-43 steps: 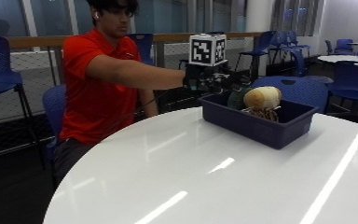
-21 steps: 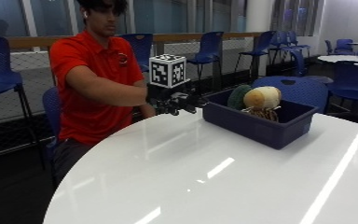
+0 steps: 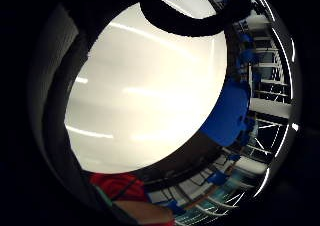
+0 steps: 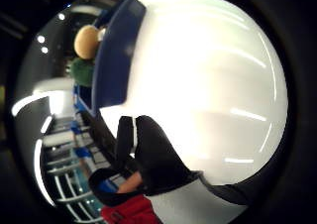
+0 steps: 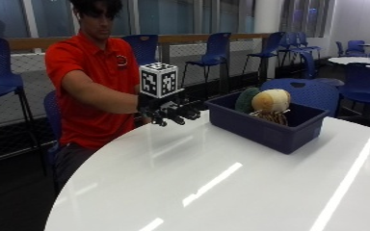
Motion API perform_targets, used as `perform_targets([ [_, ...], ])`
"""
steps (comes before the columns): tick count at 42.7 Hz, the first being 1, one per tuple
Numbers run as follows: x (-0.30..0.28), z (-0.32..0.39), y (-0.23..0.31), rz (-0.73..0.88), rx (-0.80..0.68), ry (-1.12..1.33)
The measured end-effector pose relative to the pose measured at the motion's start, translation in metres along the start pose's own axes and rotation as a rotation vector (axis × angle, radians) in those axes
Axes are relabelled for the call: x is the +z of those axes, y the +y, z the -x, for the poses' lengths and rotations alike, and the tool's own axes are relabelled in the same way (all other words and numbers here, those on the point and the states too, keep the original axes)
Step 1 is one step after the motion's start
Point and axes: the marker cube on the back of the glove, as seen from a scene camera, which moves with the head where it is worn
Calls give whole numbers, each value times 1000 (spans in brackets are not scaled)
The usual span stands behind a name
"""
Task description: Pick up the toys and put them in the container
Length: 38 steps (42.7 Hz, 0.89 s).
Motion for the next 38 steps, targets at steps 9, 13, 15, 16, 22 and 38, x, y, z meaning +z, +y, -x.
perform_targets([
  [9, 7, -5, 15, 8, -2, 0],
  [13, 8, -11, 19, 2, 8, -15],
  [15, 9, -13, 21, 0, 10, -22],
  [16, 9, -14, 22, 1, 10, -25],
  [22, 10, -20, 25, -1, 43, -67],
  [38, 8, -26, 35, -3, 74, -74],
])
